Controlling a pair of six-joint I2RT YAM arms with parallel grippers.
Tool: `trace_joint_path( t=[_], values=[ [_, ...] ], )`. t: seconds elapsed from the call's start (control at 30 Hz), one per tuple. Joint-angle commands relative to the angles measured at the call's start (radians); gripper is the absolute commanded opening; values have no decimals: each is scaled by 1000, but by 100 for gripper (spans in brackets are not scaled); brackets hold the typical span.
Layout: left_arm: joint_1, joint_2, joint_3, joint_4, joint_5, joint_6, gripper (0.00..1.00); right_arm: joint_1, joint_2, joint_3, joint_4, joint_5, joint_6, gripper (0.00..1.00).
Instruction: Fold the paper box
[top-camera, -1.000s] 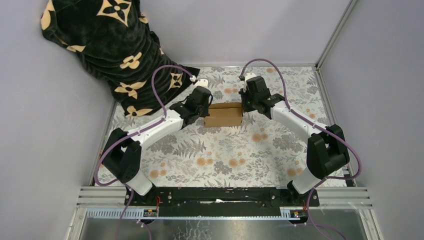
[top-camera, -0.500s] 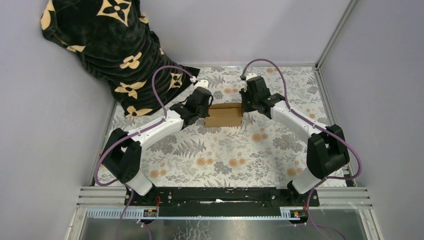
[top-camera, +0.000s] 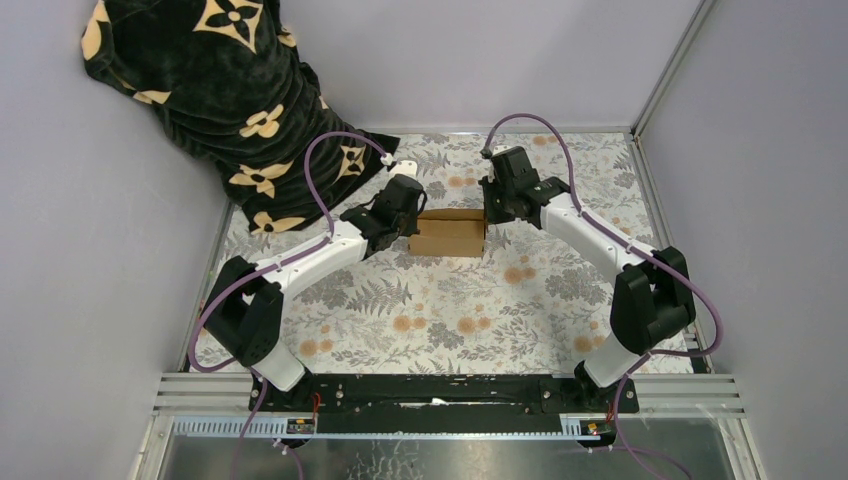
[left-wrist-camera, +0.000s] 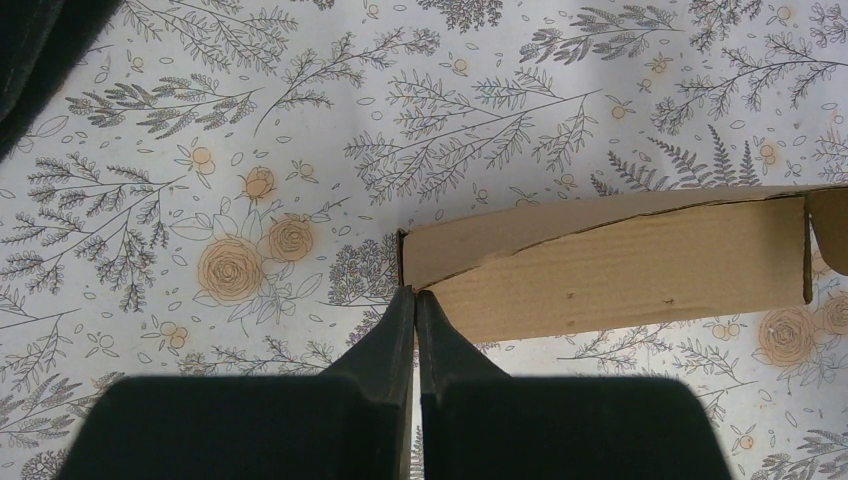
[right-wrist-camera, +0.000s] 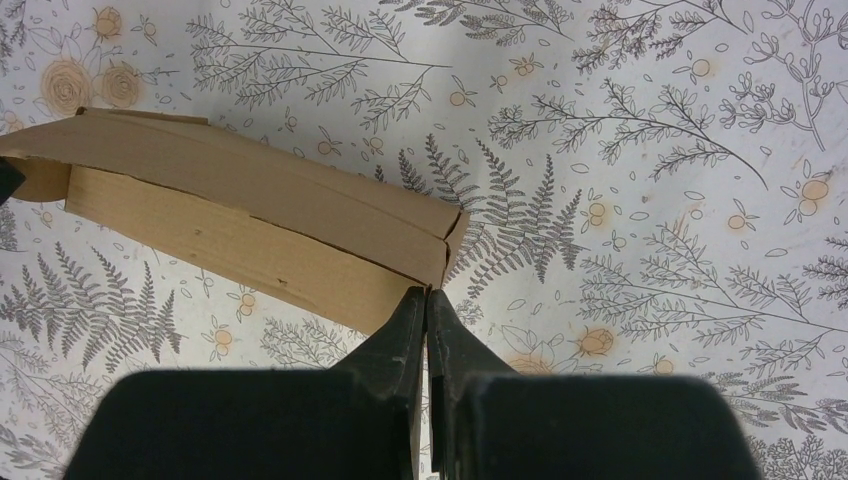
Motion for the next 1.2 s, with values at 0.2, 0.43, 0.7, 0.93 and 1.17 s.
trace_joint_path(
  t=[0.2,0.43,0.7,0.93,1.17],
  values=[
    [-37,-8,-20,52,86,-38,4,41,29,62,-14,-99,101,0],
    [-40,-12,-25,53,87,-38,4,42,29,60,-24,-71,140,0],
    [-40,-14,-25,53,86,-35,4,41,39,87,-47,-83,160,0],
    [-40,-12,-28,57,91,-35,4,42,43,93,-58,-74,178,0],
    [-40,-16,-29,55,90,-32,4,41,55,121,-69,-87,189,0]
  ],
)
